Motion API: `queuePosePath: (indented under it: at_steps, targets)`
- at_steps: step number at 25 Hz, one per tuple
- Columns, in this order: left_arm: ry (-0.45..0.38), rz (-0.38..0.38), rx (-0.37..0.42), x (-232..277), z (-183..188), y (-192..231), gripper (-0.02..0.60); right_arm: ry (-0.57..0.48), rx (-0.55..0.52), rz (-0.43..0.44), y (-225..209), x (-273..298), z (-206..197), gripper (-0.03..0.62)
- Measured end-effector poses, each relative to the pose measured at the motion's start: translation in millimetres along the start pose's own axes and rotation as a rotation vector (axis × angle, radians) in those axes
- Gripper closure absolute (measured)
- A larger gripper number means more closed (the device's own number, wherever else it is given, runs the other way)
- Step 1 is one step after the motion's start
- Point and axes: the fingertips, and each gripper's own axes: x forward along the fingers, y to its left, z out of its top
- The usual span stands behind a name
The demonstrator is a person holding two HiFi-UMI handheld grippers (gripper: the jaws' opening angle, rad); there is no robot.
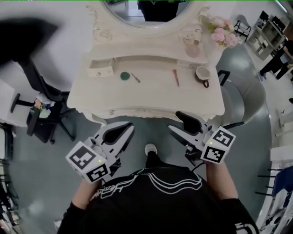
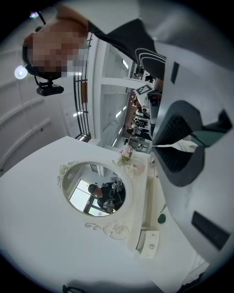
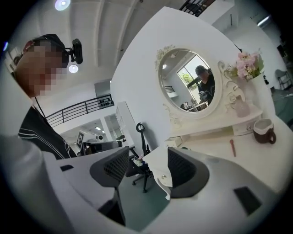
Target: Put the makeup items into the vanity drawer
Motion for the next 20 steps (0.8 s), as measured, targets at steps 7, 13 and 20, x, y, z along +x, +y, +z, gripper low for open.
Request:
queuePosePath:
  at_steps: [7, 13, 20]
  targets:
    - [0.058, 0.019, -0.029, 84.3, 22.9, 70.6, 0.549, 0.038, -0.002, -0.054, -96.4, 29.6, 34.8, 0.327]
    - [0.087, 0.048, -0.03, 117.7, 33.1, 105.5, 0.549, 0.067, -0.043, -0.093, -142.4, 40.7, 51.7, 0.326]
    - [0.092, 0.056, -0.061, 129.4, 31.3, 125.9, 0.549, 0.088, -0.078, -0.144, -165.4, 45.3, 55.2, 0.321]
